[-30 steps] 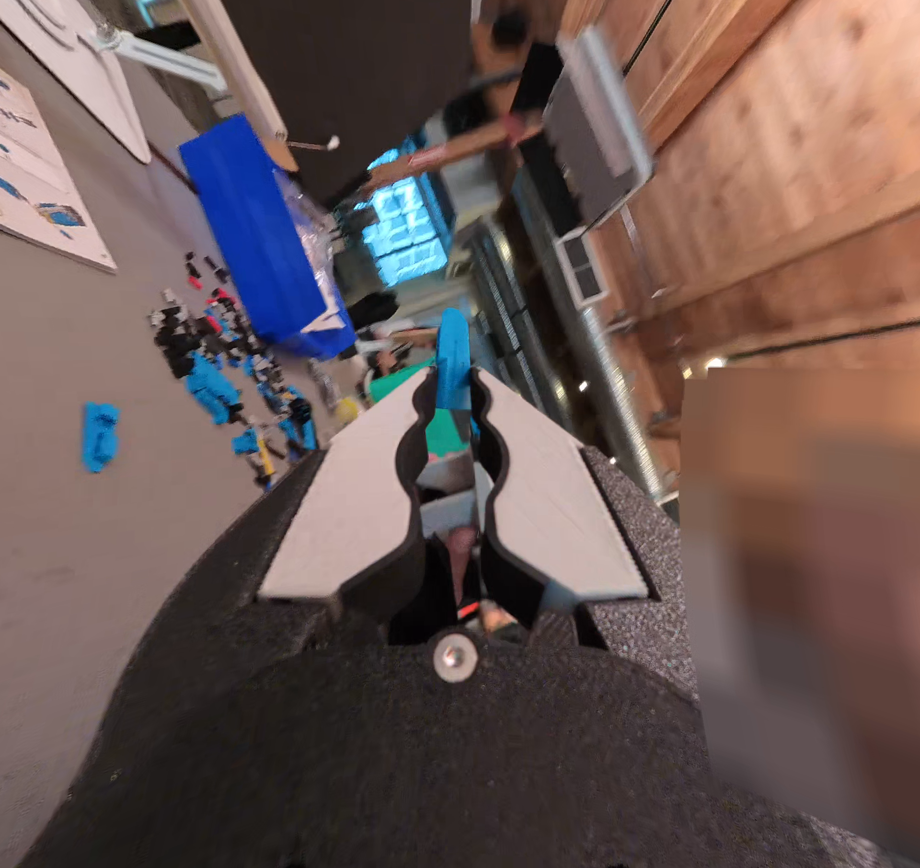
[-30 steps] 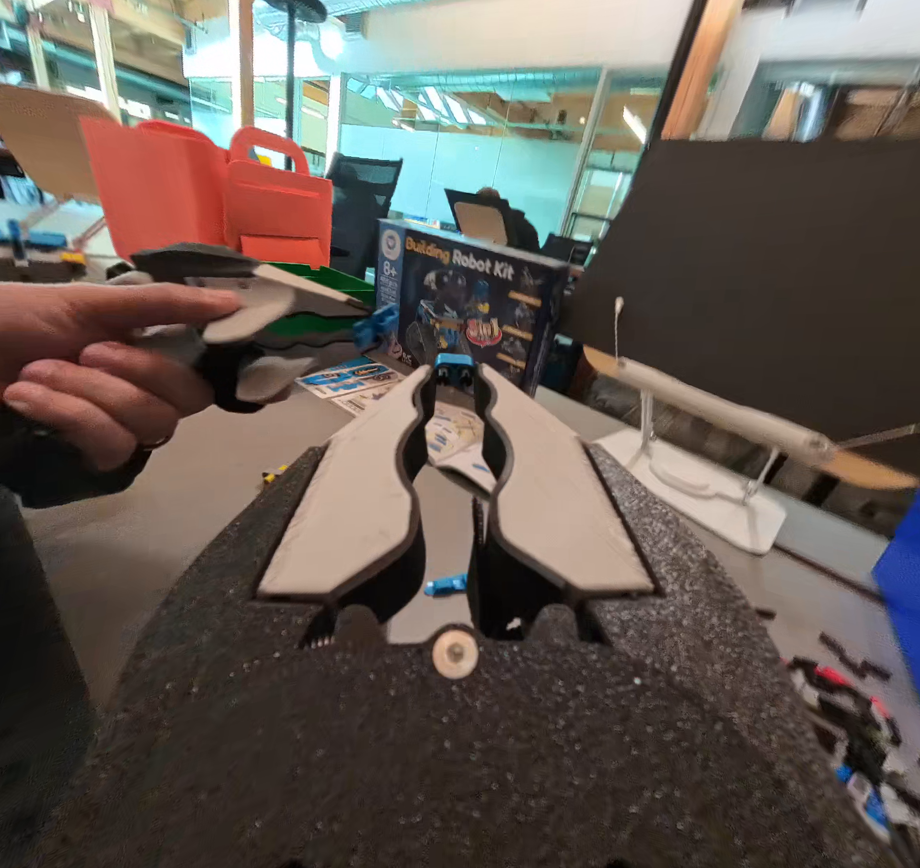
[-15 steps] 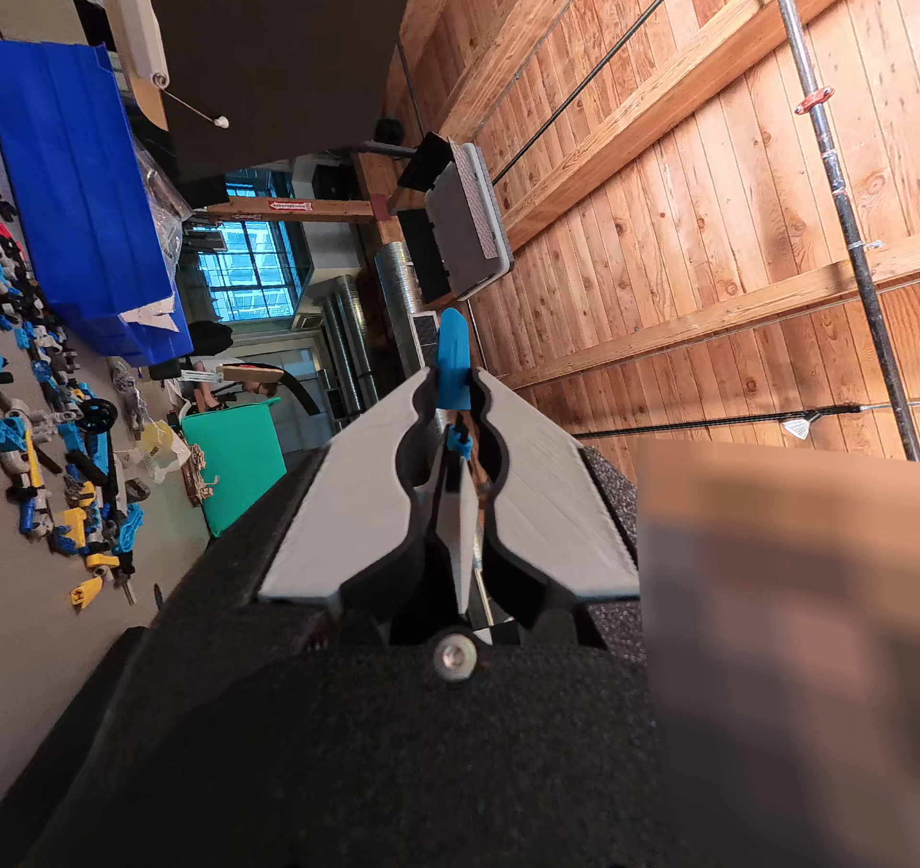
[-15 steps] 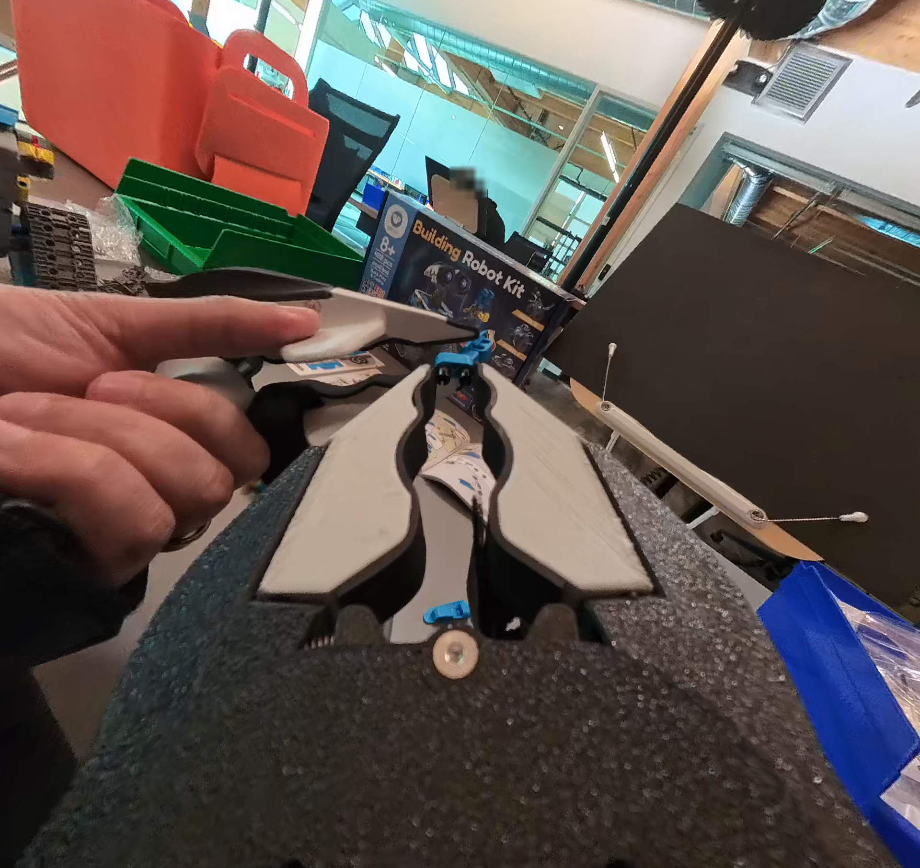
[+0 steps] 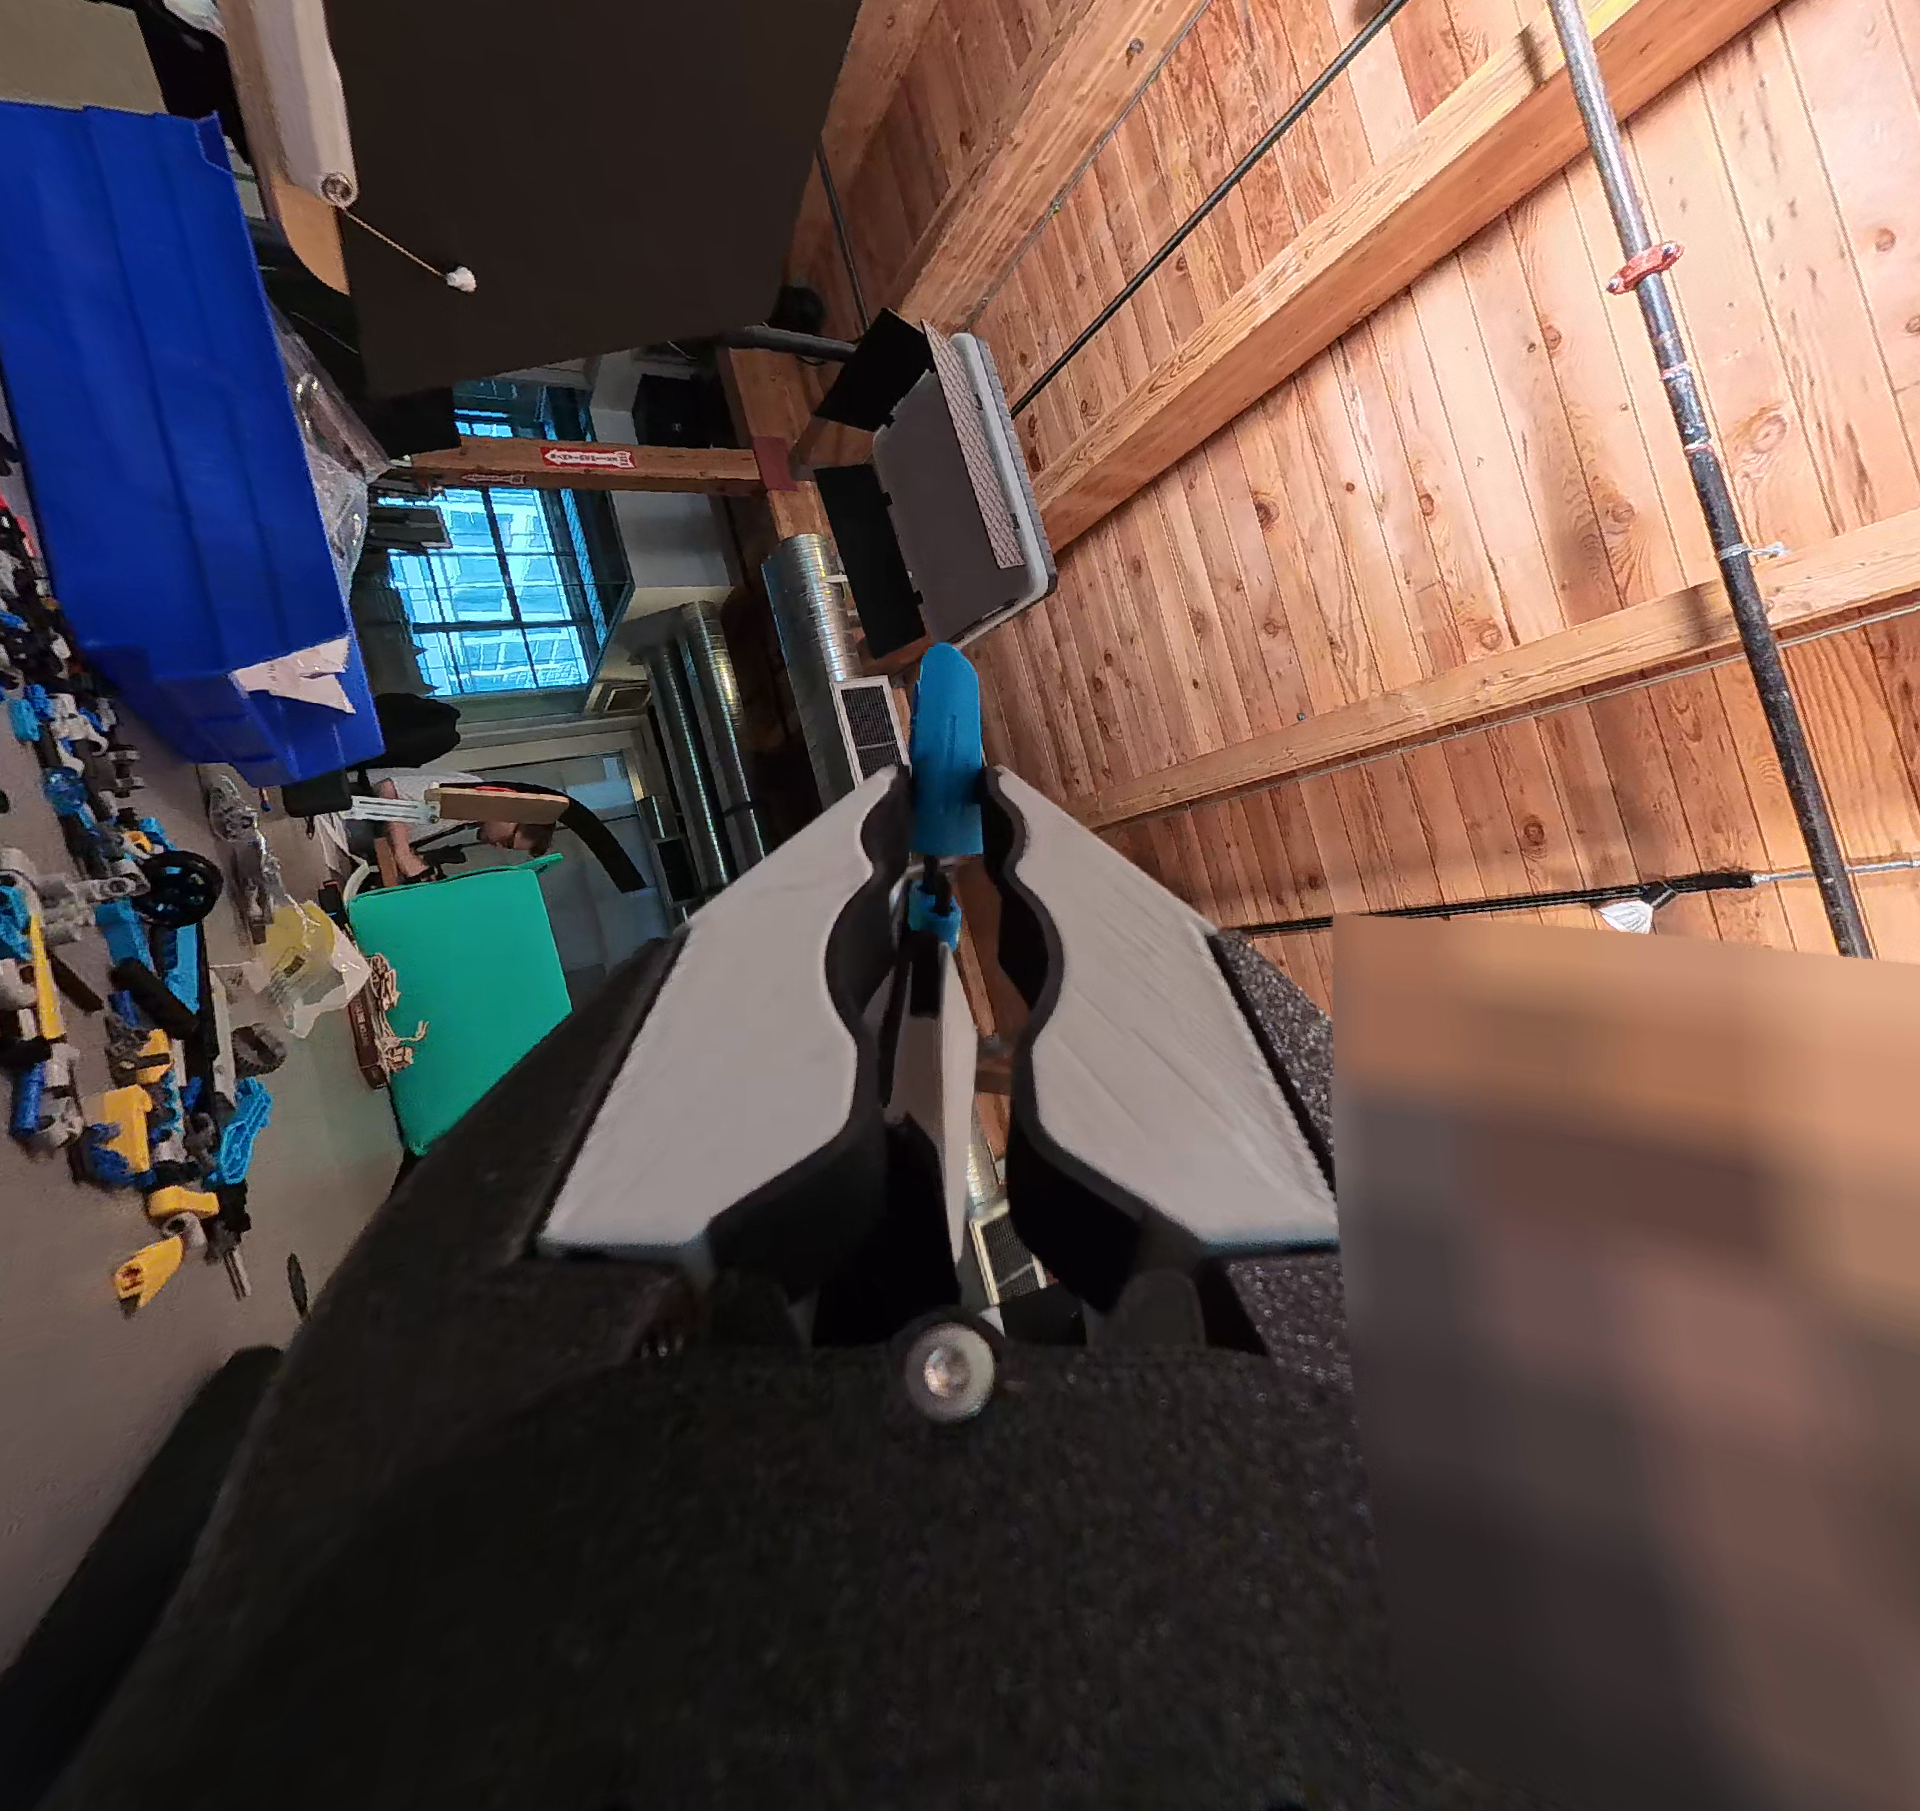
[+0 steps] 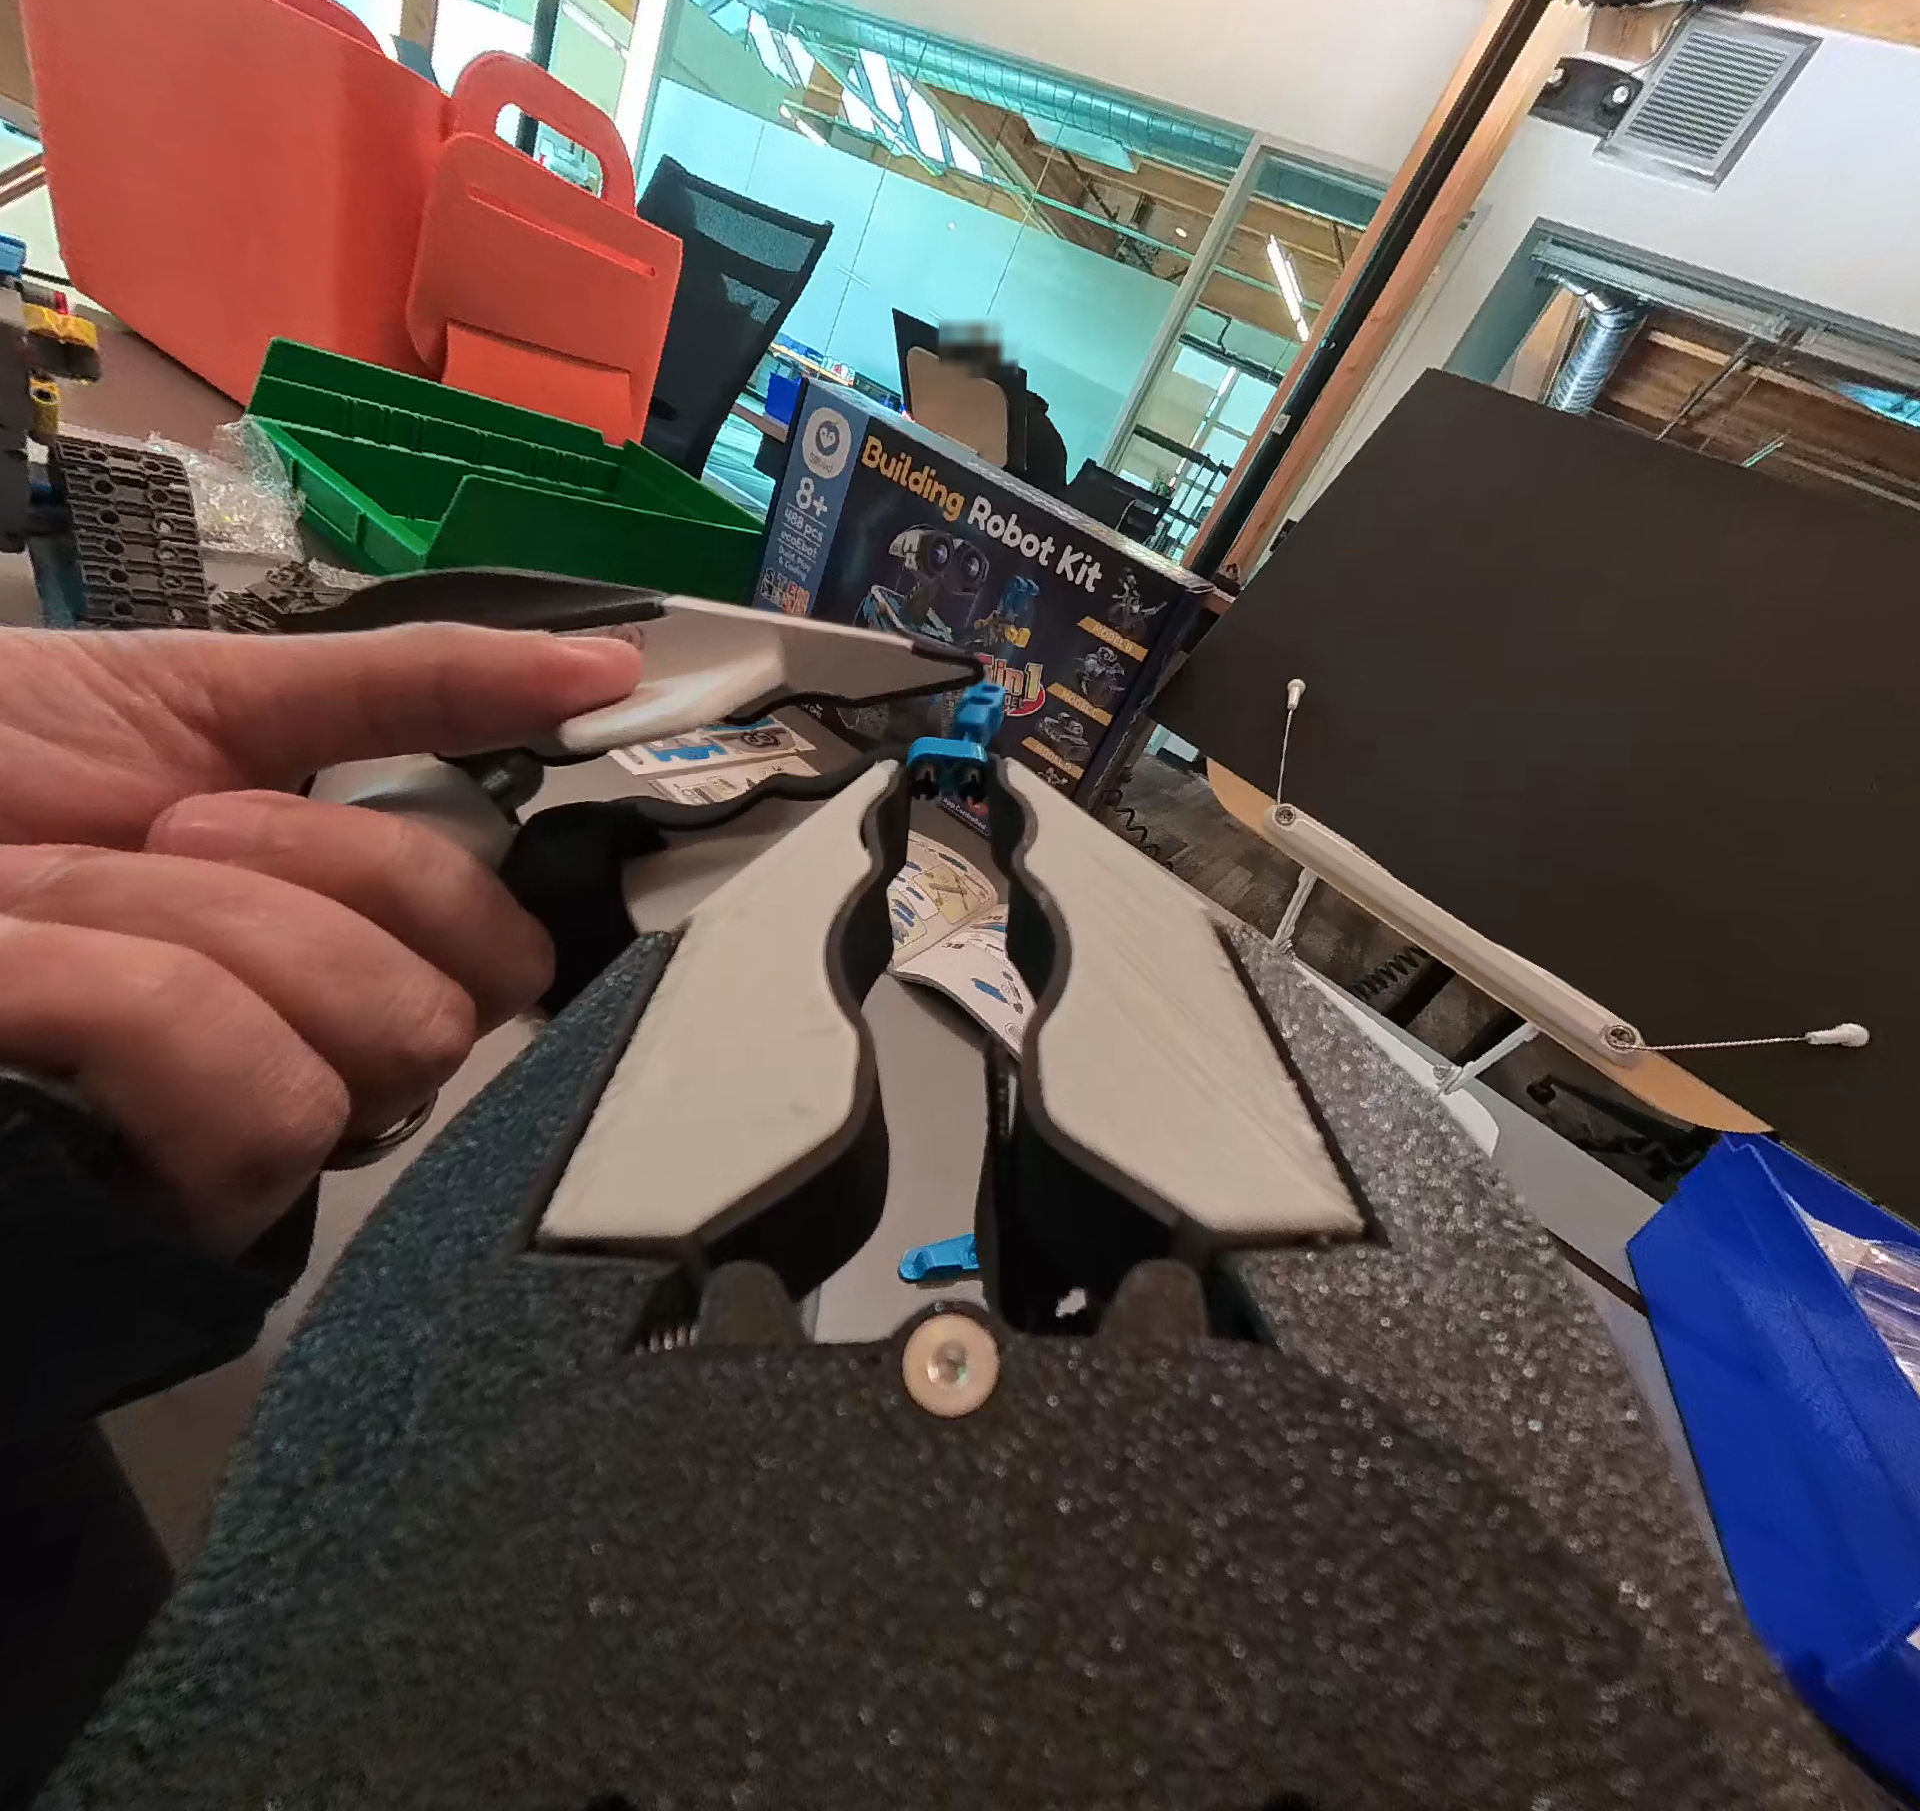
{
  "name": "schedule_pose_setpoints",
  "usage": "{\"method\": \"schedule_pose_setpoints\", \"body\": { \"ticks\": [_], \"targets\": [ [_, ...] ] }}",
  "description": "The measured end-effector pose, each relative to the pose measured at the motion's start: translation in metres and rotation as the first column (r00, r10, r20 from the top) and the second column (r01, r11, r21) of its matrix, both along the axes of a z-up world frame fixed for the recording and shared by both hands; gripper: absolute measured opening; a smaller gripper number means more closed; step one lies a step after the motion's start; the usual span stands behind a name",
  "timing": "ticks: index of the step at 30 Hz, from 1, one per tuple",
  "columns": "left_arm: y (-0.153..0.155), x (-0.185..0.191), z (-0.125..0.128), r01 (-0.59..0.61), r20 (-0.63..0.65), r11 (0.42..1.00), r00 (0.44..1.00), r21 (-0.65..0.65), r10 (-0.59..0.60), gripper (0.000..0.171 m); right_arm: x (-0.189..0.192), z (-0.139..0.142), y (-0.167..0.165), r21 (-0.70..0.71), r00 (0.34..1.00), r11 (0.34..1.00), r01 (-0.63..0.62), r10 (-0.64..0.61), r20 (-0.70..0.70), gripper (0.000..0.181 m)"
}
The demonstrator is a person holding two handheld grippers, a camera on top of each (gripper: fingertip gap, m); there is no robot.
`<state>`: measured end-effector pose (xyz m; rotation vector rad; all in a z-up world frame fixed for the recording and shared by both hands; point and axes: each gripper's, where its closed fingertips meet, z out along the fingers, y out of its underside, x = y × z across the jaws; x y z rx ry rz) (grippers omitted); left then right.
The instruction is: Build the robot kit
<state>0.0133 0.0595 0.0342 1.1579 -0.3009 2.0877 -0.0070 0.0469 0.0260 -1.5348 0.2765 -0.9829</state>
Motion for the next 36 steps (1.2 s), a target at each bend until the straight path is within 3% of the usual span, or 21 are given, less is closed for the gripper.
{"method": "schedule_pose_setpoints", "body": {
  "ticks": [22, 36],
  "targets": [
    [-0.002, 0.004, -0.011, -0.013, -0.038, 0.999, 0.999, -0.03, 0.011, 0.012, 0.009, -0.005, -0.008, -0.012, 1.0, 1.0, 0.026, -0.026, -0.006, 0.014],
    [-0.005, 0.002, -0.012, -0.029, -0.024, 0.999, 0.999, 0.023, 0.03, 0.012, 0.008, -0.007, -0.007, -0.014, 1.0, 1.0, 0.013, -0.014, -0.012, 0.014]
  ]
}}
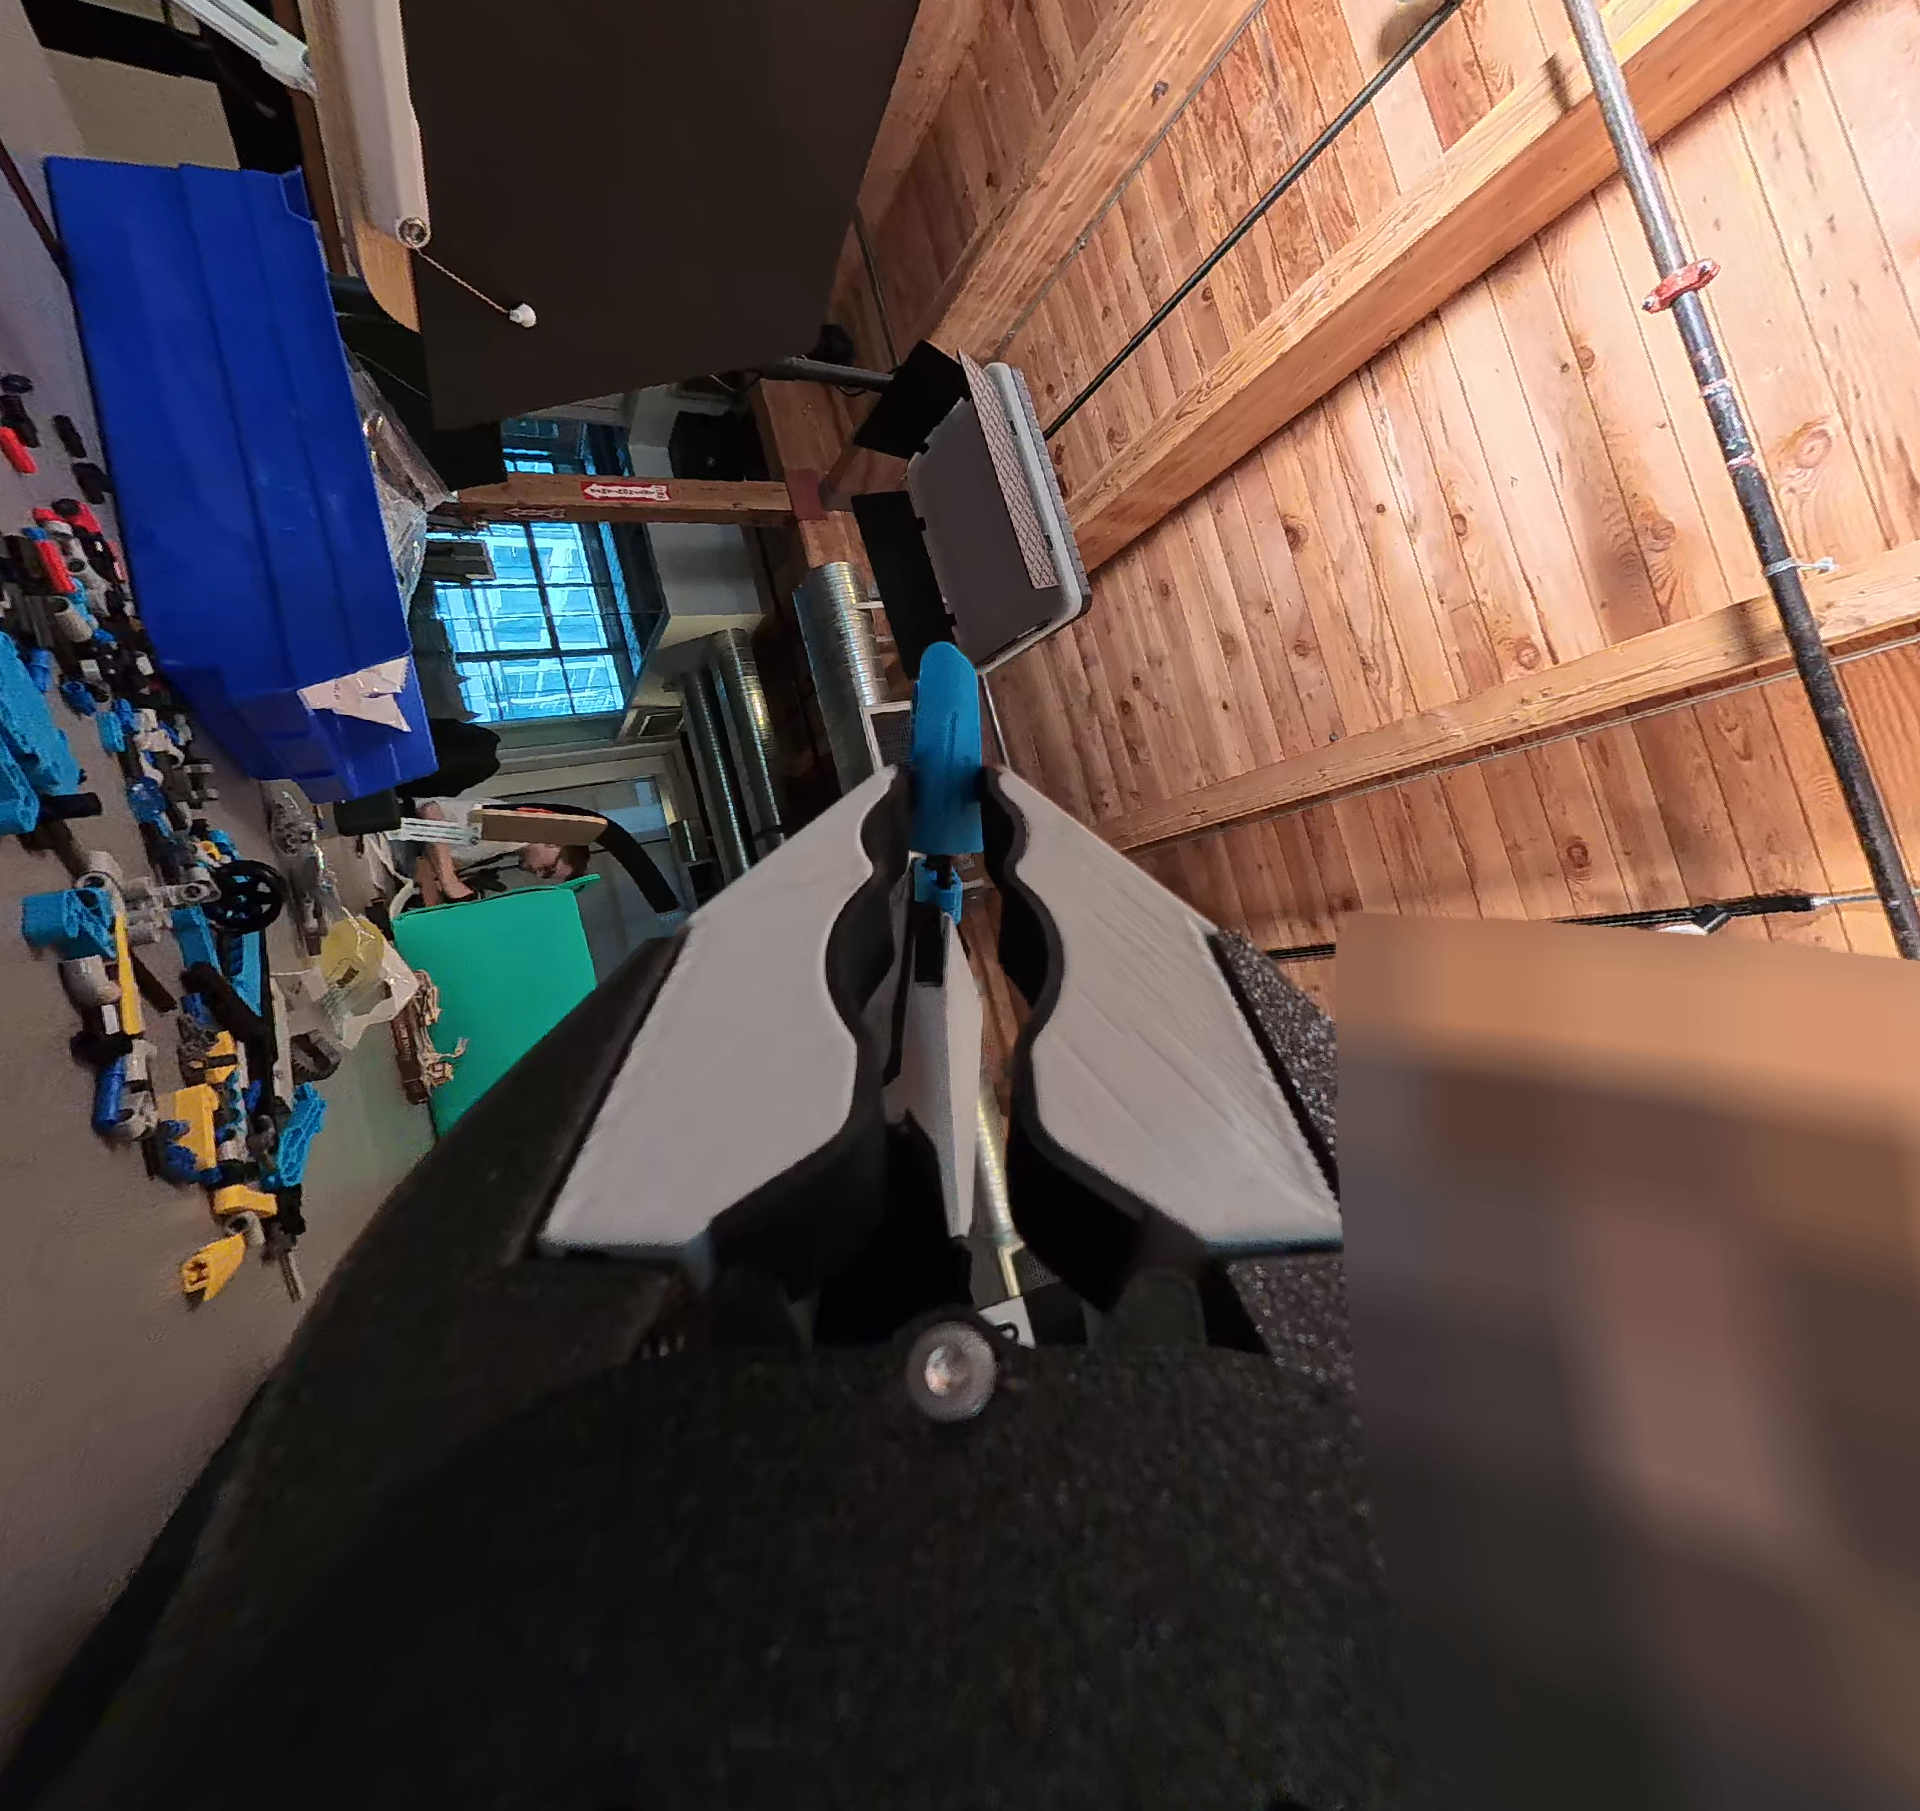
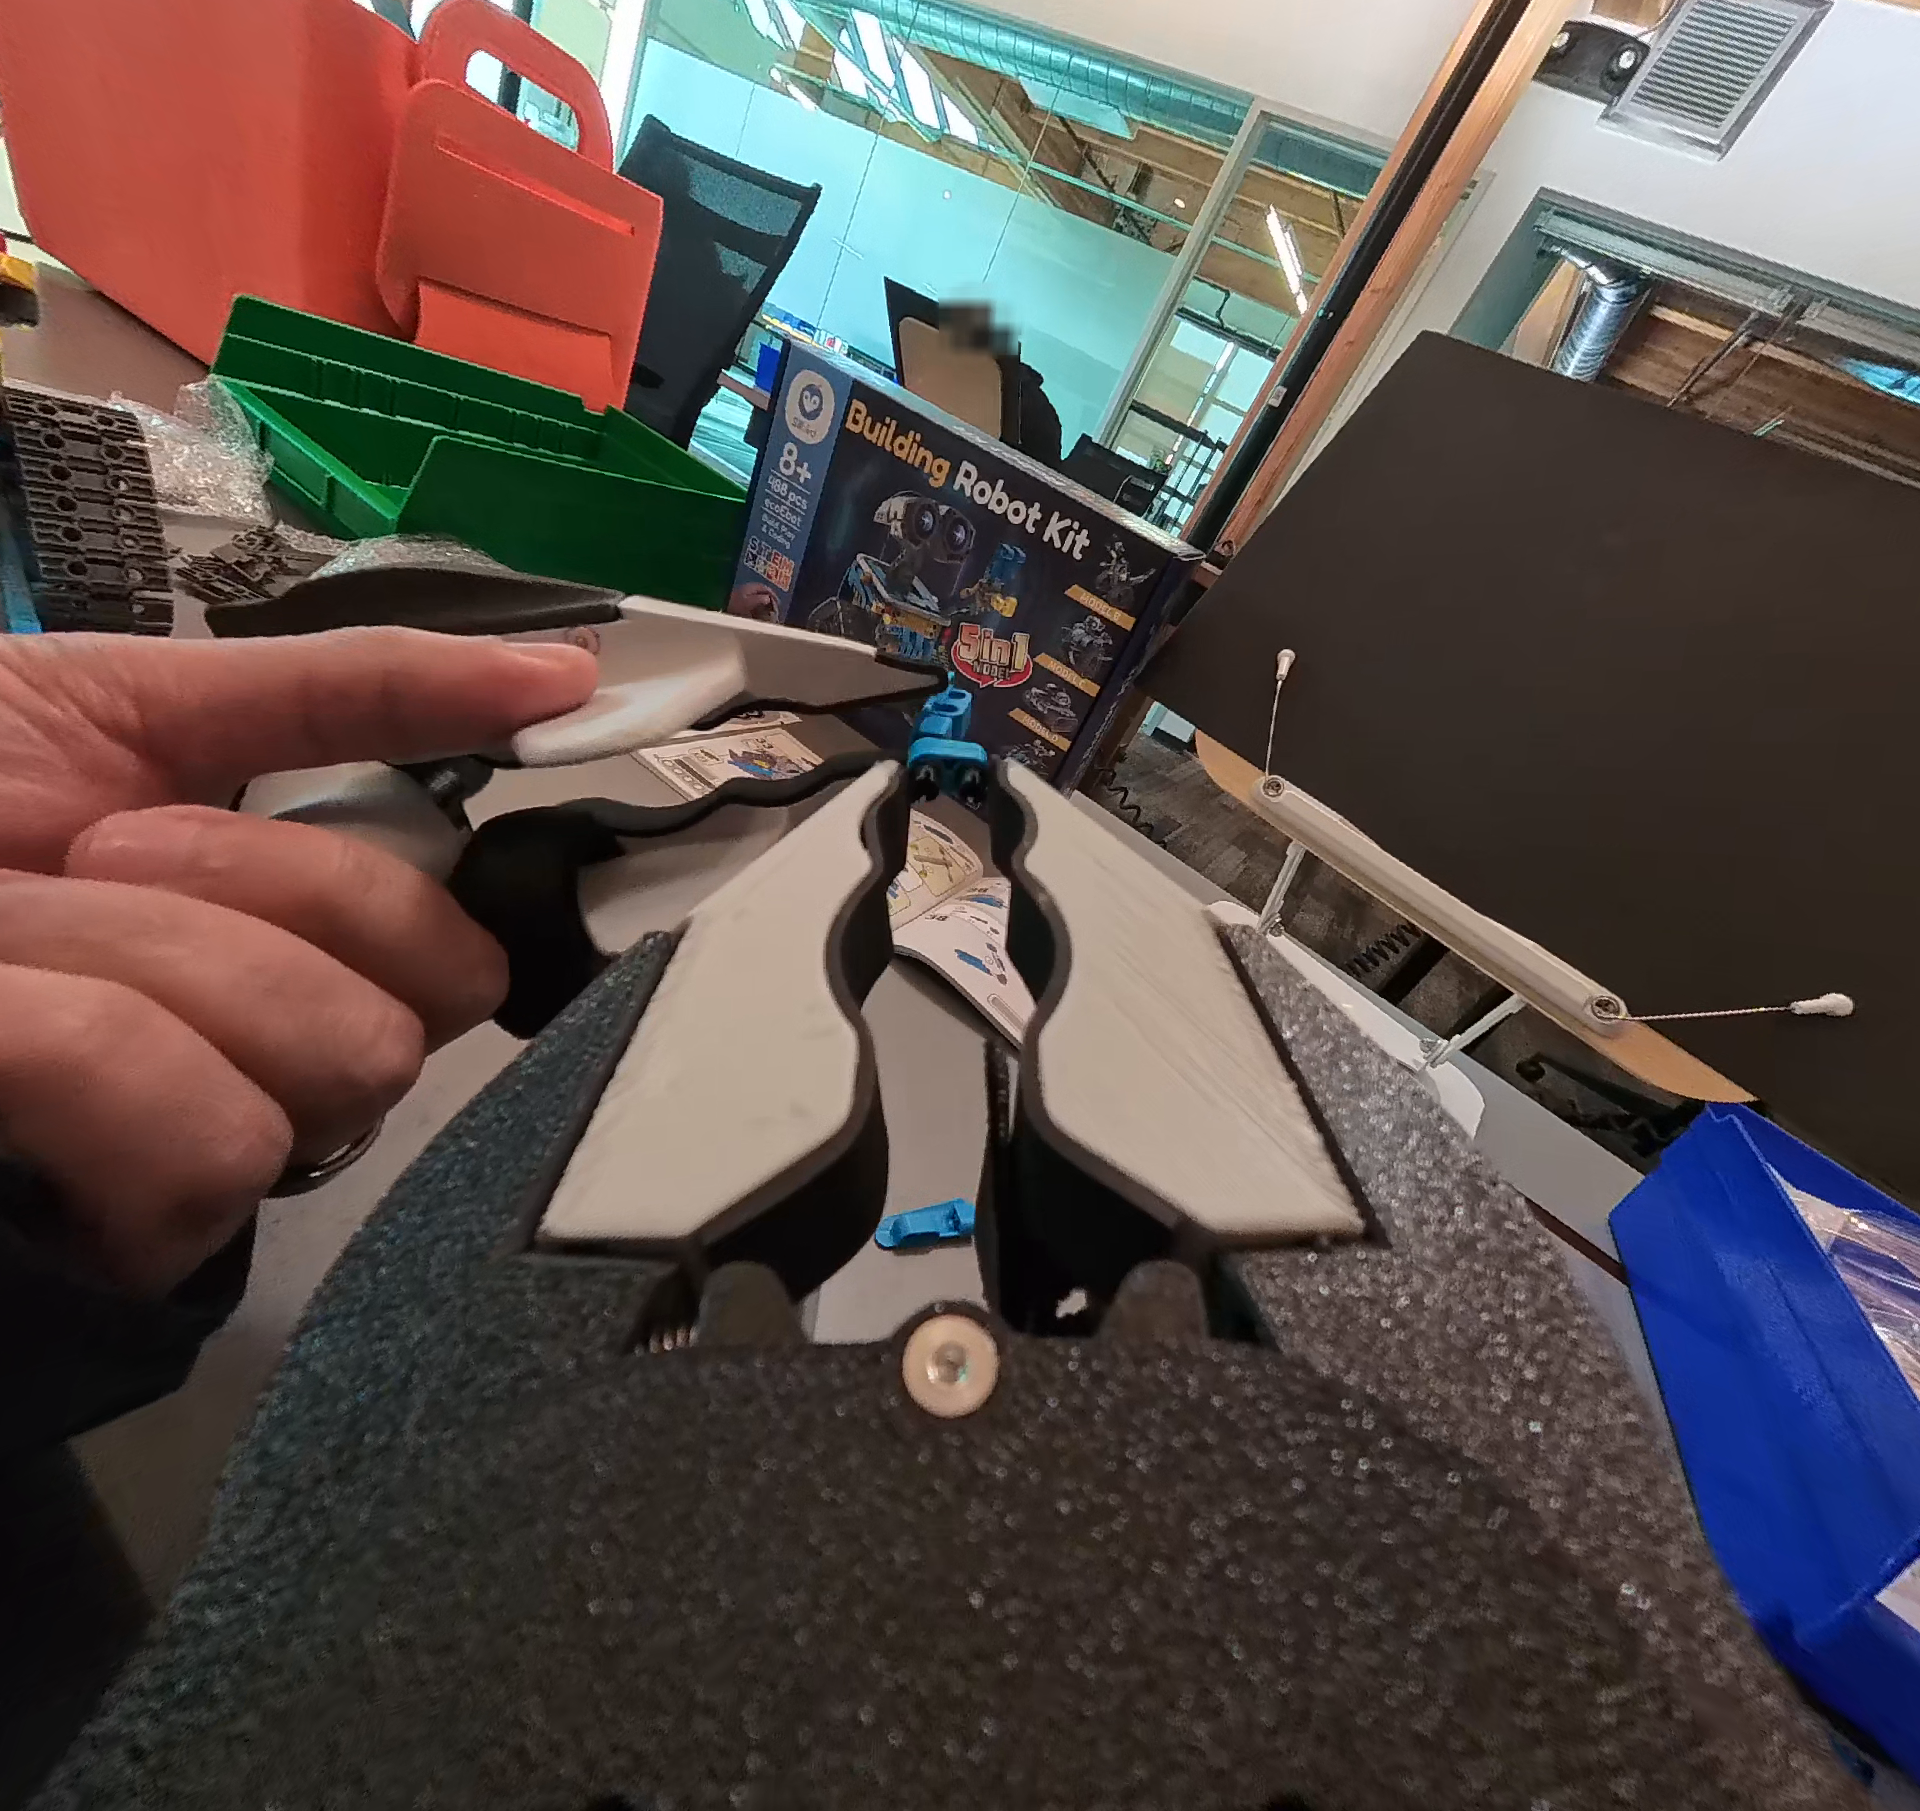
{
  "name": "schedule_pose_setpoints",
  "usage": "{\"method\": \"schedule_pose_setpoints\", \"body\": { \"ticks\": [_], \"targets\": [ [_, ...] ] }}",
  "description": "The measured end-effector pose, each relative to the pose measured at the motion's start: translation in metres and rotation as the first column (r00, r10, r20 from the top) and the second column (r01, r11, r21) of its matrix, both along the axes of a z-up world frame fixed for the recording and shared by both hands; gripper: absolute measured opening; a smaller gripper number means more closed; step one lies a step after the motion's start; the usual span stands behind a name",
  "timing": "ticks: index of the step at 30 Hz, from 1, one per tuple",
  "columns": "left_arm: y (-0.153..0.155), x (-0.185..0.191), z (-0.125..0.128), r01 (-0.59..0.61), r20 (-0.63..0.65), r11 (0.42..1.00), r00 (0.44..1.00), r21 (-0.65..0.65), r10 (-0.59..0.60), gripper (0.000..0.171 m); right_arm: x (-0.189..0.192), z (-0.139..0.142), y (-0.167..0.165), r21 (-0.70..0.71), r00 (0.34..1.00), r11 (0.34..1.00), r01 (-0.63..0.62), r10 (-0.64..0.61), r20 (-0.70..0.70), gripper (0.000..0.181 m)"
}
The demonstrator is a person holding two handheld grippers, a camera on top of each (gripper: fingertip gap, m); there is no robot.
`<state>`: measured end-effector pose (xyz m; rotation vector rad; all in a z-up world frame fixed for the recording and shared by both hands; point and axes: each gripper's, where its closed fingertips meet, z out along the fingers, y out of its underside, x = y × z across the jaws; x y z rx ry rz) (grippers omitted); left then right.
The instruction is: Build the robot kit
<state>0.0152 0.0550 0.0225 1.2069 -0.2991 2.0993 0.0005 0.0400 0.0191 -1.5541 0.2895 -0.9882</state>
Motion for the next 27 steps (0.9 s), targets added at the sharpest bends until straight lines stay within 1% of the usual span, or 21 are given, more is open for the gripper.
{"method": "schedule_pose_setpoints", "body": {
  "ticks": [5, 12, 14, 16, 19, 22, 25, 27],
  "targets": [
    [0.0, 0.0, 0.0, -0.008, -0.002, 1.0, 1.0, 0.011, 0.008, 0.012, 0.001, -0.001, -0.001, 0.004, 1.0, 1.0, -0.002, 0.002, -0.007, 0.015],
    [-0.001, -0.002, 0.004, -0.031, 0.032, 0.997, 0.999, 0.07, 0.029, 0.012, 0.002, -0.002, -0.002, 0.006, 1.0, 1.0, 0.0, 0.0, -0.01, 0.014],
    [-0.005, -0.004, 0.008, -0.032, 0.064, 0.993, 0.998, 0.11, 0.025, 0.012, 0.002, -0.003, -0.002, 0.004, 1.0, 1.0, 0.002, -0.002, -0.017, 0.014],
    [-0.013, -0.009, 0.012, -0.037, 0.1, 0.984, 0.995, 0.176, 0.019, 0.011, 0.005, -0.007, -0.002, 0.001, 0.999, 1.0, 0.008, -0.008, -0.031, 0.014],
    [-0.005, -0.005, 0.013, -0.088, 0.09, 0.98, 0.993, 0.177, 0.073, 0.011, 0.004, -0.004, -0.002, 0.026, 0.999, 1.0, -0.007, 0.008, -0.035, 0.014],
    [-0.005, -0.003, 0.007, -0.088, 0.093, 0.971, 0.993, 0.223, 0.068, 0.012, 0.004, -0.005, -0.003, 0.022, 0.999, 1.0, -0.006, 0.007, -0.037, 0.014],
    [-0.009, -0.006, 0.006, -0.08, 0.106, 0.965, 0.993, 0.249, 0.055, 0.012, 0.005, -0.009, -0.003, 0.035, 0.997, 0.999, -0.029, 0.031, -0.072, 0.014],
    [-0.008, -0.006, 0.005, -0.1, 0.125, 0.946, 0.99, 0.308, 0.064, 0.012, 0.005, -0.012, -0.001, 0.044, 0.993, 0.997, -0.06, 0.064, -0.102, 0.014]
  ]
}}
